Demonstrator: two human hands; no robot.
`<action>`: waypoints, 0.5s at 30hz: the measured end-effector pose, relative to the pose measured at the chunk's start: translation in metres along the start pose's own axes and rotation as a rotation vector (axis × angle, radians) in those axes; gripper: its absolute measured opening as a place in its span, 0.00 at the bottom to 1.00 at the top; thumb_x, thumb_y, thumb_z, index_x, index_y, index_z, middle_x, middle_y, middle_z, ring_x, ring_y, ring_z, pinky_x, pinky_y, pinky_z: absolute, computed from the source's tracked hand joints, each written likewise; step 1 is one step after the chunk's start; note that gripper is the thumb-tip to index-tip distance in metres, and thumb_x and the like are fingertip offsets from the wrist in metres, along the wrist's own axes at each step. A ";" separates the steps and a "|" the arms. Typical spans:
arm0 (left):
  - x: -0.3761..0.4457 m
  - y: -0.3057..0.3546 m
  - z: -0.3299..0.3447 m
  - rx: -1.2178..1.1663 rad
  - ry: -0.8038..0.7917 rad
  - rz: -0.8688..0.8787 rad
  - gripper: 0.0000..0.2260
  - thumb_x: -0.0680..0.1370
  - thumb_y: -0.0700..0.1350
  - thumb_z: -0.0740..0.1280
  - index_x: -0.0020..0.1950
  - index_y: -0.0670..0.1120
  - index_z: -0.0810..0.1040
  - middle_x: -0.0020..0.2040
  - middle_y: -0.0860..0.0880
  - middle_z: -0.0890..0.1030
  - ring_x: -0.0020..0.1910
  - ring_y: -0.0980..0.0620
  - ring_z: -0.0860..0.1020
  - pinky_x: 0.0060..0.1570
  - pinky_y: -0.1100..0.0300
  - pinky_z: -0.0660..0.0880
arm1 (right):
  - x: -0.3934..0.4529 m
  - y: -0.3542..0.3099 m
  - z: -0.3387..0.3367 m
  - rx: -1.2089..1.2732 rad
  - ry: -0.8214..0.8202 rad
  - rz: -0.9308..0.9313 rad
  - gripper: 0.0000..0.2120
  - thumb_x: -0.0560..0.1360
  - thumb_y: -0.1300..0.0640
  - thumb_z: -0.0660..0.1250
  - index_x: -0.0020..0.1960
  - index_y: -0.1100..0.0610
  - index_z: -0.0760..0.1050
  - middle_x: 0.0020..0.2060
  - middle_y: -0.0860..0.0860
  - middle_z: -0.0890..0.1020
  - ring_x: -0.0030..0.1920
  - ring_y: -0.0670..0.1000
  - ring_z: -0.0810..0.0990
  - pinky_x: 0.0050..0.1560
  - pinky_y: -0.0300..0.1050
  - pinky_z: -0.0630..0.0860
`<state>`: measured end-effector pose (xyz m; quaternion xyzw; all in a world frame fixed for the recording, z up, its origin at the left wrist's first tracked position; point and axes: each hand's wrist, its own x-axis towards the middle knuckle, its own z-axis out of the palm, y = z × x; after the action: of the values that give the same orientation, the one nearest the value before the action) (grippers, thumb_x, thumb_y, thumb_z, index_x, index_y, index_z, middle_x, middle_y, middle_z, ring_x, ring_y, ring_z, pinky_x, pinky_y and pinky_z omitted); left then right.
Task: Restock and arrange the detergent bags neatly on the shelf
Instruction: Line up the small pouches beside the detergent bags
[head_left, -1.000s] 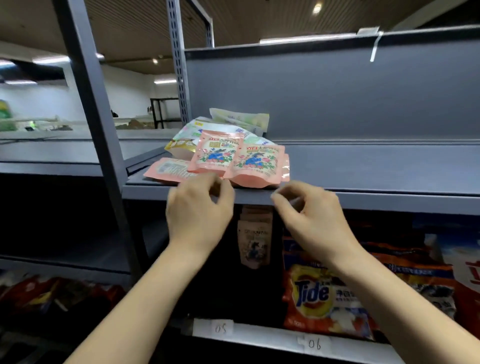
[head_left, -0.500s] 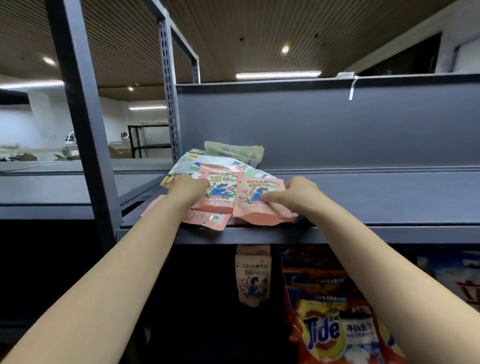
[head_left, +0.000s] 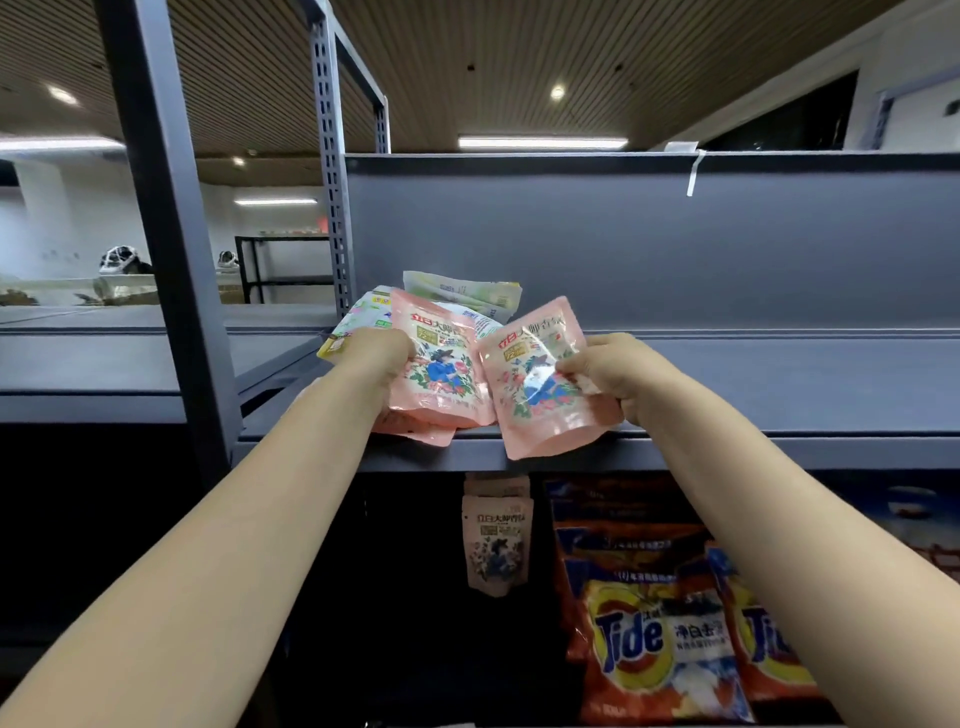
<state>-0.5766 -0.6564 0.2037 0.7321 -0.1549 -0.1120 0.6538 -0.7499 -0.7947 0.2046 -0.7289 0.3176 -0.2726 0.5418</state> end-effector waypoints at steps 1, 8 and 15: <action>-0.002 -0.002 0.000 -0.034 0.032 0.002 0.16 0.66 0.38 0.64 0.53 0.39 0.73 0.47 0.41 0.80 0.45 0.42 0.80 0.53 0.48 0.77 | -0.004 0.001 -0.003 0.008 0.012 -0.044 0.11 0.76 0.67 0.63 0.57 0.61 0.77 0.45 0.57 0.83 0.38 0.55 0.82 0.37 0.50 0.81; -0.056 -0.008 -0.002 -0.351 0.270 0.175 0.03 0.65 0.43 0.62 0.31 0.46 0.70 0.29 0.51 0.75 0.30 0.51 0.73 0.32 0.61 0.69 | -0.042 0.019 -0.016 0.190 0.137 -0.284 0.08 0.74 0.65 0.59 0.42 0.58 0.75 0.41 0.53 0.84 0.35 0.49 0.84 0.33 0.45 0.81; -0.111 -0.048 0.005 -0.574 0.321 0.306 0.12 0.74 0.36 0.62 0.32 0.47 0.75 0.31 0.53 0.78 0.33 0.54 0.77 0.34 0.61 0.75 | -0.070 0.065 -0.028 0.248 -0.002 -0.424 0.10 0.77 0.66 0.59 0.45 0.57 0.78 0.39 0.52 0.85 0.39 0.52 0.84 0.40 0.48 0.81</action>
<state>-0.6776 -0.6152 0.1514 0.4955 -0.1202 0.0646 0.8578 -0.8268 -0.7730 0.1453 -0.7075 0.1211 -0.4165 0.5580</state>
